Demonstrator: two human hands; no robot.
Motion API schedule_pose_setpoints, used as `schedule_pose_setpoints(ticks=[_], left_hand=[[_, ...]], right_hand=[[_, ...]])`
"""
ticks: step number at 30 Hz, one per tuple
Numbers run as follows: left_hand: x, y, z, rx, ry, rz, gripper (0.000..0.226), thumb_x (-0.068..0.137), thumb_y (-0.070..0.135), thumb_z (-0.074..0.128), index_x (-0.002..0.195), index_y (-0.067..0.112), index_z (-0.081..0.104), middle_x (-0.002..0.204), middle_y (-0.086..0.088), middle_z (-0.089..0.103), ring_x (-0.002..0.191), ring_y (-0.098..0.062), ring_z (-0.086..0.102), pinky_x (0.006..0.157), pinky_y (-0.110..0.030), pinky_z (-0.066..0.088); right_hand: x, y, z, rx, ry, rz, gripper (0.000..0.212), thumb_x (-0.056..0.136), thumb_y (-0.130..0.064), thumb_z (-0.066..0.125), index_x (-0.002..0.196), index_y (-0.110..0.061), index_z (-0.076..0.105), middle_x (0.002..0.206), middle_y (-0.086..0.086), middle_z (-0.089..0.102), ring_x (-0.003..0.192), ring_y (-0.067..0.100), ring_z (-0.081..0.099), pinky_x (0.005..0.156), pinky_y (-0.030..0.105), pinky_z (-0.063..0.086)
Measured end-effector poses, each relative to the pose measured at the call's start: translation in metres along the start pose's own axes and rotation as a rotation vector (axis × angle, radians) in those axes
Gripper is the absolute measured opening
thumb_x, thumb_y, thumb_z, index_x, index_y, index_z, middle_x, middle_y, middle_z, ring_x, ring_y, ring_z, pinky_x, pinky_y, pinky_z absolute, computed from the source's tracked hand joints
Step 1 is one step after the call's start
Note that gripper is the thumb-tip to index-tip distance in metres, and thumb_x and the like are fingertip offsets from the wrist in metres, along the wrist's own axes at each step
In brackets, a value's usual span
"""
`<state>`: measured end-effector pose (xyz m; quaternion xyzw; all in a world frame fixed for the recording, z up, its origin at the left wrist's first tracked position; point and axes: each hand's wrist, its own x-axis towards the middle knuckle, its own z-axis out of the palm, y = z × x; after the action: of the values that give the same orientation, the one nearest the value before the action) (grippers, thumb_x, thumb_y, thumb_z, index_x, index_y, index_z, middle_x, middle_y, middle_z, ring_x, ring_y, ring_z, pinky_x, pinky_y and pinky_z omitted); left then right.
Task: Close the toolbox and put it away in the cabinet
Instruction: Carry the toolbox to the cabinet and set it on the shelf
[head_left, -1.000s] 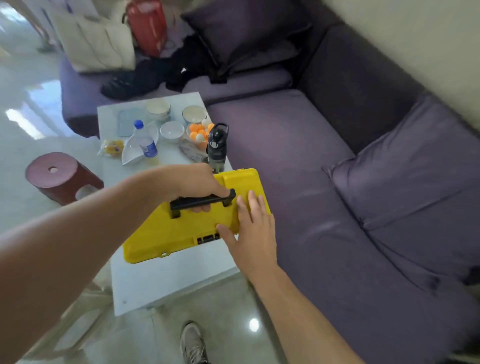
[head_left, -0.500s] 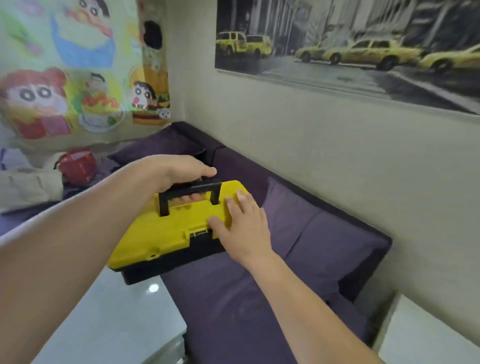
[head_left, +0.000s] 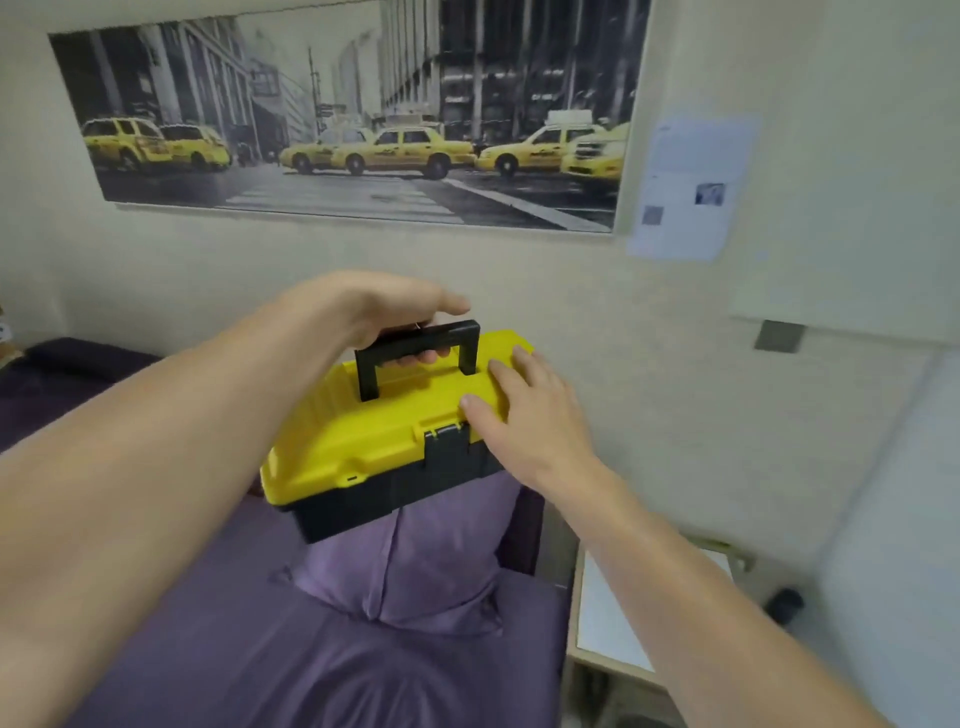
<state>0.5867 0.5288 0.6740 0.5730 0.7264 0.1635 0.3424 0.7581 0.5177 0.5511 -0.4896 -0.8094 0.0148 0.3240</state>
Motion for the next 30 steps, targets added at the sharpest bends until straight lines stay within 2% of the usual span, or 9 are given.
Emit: schedule_pose_setpoints(ticks=[7,11,19,30], left_hand=[[0.040,0.122,0.053,0.076,-0.145,0.318,0.053,0.087,0.059,0.040,0.070,0.014,0.063,0.046,0.004,0.057,0.039,-0.012,0.050,0.044,-0.024,0.037],[0.044,0.186,0.091,0.093,-0.198,0.444,0.051,0.086,0.058,0.041,0.072,0.014,0.063,0.046,0.004,0.056,0.041,-0.012,0.050,0.046,-0.024,0.037],[0.050,0.314,0.169,0.118,-0.231,0.573,0.063,0.083,0.065,0.039,0.069,0.010,0.066,0.045,0.001,0.058,0.042,-0.016,0.049,0.049,-0.026,0.036],[0.068,0.491,0.255,0.065,-0.196,0.742,0.069,0.083,0.067,0.033,0.069,0.008,0.066,0.042,0.002,0.057,0.040,-0.015,0.047,0.043,-0.024,0.035]], right_hand=[[0.003,0.089,-0.080,-0.219,0.140,0.214,0.066,0.087,-0.062,0.037,0.141,-0.024,0.041,0.157,0.009,0.026,0.145,0.025,0.015,0.114,0.044,0.012],[-0.009,0.135,-0.127,-0.315,0.202,0.308,0.065,0.088,-0.061,0.037,0.141,-0.023,0.042,0.157,0.009,0.027,0.144,0.025,0.016,0.114,0.044,0.013],[-0.033,0.235,-0.210,-0.380,0.282,0.412,0.063,0.087,-0.062,0.036,0.138,-0.025,0.046,0.153,0.008,0.034,0.142,0.024,0.021,0.114,0.044,0.016],[-0.024,0.379,-0.335,-0.502,0.359,0.446,0.074,0.081,-0.068,0.027,0.136,-0.024,0.049,0.149,0.008,0.041,0.138,0.026,0.029,0.108,0.045,0.023]])
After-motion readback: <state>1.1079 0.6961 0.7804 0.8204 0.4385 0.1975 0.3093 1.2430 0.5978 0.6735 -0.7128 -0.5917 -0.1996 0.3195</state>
